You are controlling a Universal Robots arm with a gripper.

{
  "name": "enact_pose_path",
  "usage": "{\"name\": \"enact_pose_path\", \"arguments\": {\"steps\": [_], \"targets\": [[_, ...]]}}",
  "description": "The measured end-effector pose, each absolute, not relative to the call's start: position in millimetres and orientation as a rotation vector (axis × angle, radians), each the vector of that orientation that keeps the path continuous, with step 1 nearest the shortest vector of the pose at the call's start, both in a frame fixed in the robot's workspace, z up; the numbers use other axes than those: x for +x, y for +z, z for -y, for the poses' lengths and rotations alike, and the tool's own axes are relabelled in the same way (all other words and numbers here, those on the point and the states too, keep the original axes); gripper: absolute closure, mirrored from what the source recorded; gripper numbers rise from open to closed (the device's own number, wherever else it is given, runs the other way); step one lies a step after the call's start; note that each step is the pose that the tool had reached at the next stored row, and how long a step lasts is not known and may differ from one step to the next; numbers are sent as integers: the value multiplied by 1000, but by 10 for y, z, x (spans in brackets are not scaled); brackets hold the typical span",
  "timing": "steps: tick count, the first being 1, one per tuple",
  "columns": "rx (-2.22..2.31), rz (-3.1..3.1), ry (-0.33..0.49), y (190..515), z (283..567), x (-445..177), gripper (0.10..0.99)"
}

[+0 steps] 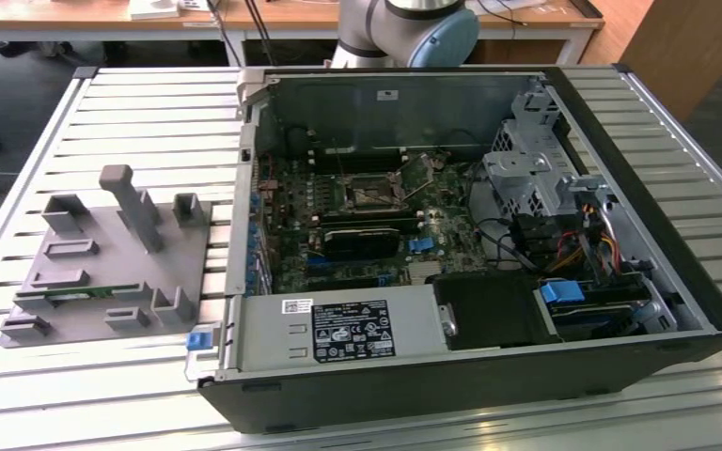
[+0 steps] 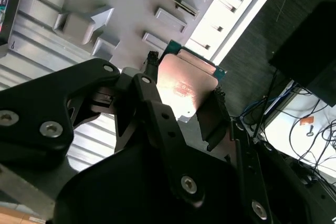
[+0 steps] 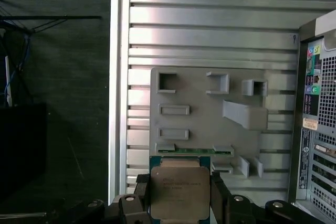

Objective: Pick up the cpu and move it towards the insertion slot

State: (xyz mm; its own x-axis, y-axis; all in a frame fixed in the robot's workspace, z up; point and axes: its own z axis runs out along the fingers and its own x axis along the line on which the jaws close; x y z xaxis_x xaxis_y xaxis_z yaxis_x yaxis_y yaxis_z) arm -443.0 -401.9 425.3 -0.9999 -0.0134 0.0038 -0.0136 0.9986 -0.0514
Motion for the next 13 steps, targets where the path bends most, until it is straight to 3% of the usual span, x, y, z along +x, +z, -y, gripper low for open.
{"name": "enact_pose_path", "arguments": {"steps": [5, 13], "targets": [[23, 3138, 23, 4285, 4019, -4429, 541], [23, 3138, 12, 4322, 4014, -4403, 541]]}}
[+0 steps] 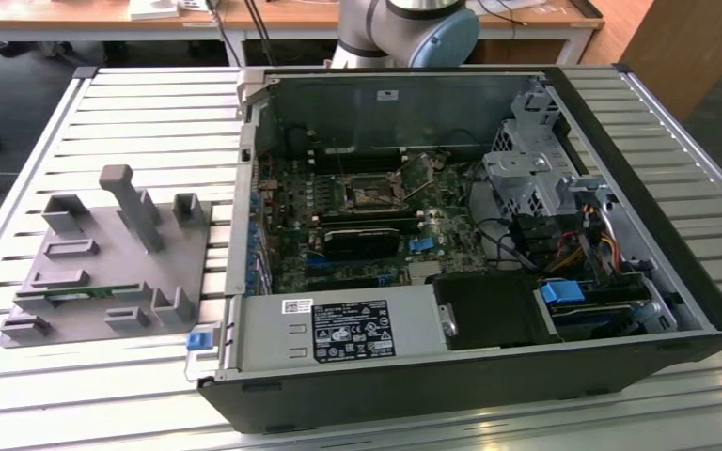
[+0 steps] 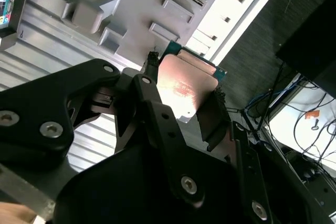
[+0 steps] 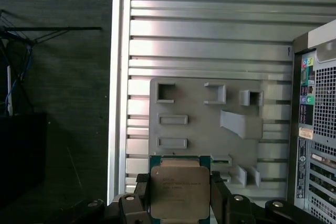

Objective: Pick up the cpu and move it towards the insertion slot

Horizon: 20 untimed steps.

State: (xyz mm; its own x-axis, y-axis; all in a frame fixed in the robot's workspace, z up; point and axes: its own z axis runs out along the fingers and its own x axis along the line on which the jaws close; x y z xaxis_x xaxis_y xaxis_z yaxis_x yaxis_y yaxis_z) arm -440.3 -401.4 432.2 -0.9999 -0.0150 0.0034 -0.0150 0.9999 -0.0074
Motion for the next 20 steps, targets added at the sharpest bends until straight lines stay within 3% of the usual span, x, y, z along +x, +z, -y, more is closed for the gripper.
{"name": "enact_pose_path", "arguments": {"steps": [20], "targets": [[24, 3138, 16, 4322, 4010, -4078, 541]]}}
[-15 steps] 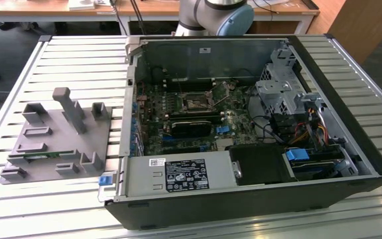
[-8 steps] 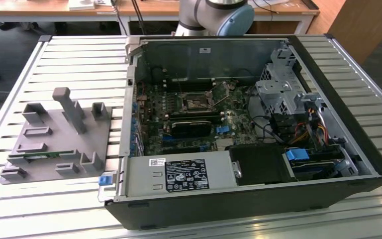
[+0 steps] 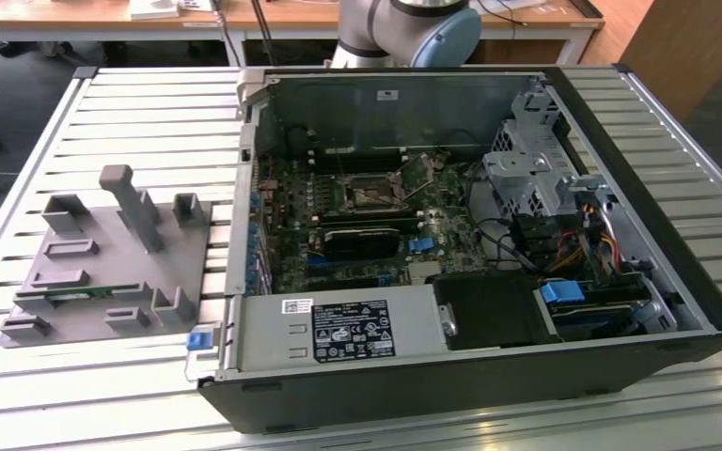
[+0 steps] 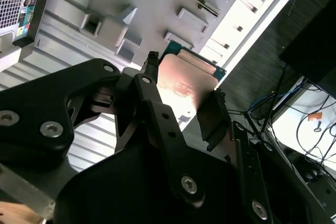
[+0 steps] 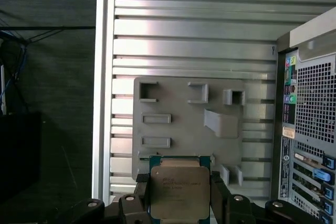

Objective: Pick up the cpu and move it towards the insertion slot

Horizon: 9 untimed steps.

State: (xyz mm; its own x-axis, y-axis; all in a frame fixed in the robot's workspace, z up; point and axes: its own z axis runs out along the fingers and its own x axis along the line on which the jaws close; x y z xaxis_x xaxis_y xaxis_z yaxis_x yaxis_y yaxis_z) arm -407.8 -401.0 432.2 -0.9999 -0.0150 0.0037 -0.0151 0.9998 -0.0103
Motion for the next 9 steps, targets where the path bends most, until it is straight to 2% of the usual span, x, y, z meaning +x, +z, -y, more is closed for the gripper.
{"name": "enact_pose_path", "arguments": {"steps": [9], "targets": [[24, 3138, 17, 4321, 4007, -3959, 541]]}}
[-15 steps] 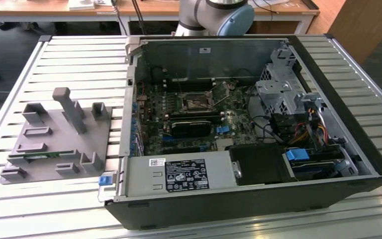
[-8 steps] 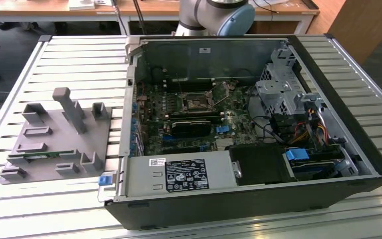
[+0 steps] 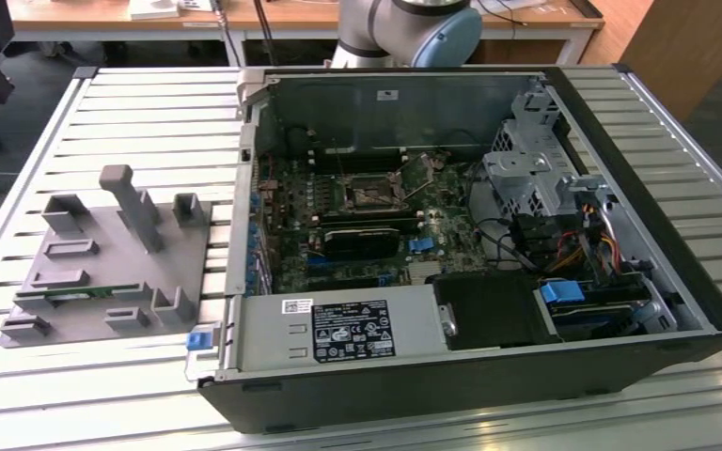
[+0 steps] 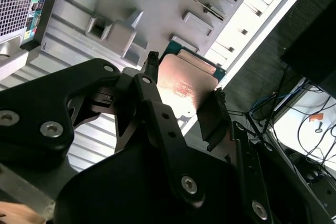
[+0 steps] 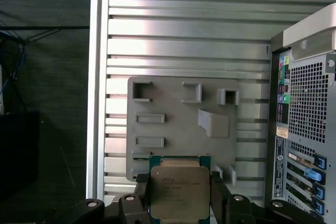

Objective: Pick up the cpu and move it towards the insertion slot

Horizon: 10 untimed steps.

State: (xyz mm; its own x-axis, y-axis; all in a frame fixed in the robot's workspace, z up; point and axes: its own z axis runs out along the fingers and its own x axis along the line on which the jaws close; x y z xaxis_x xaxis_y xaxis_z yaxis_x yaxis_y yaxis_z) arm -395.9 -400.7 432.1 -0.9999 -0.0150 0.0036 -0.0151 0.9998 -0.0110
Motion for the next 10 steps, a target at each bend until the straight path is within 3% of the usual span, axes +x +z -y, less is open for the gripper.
{"name": "enact_pose_path", "arguments": {"steps": [10], "targets": [[24, 3138, 18, 4321, 4003, -3848, 541]]}}
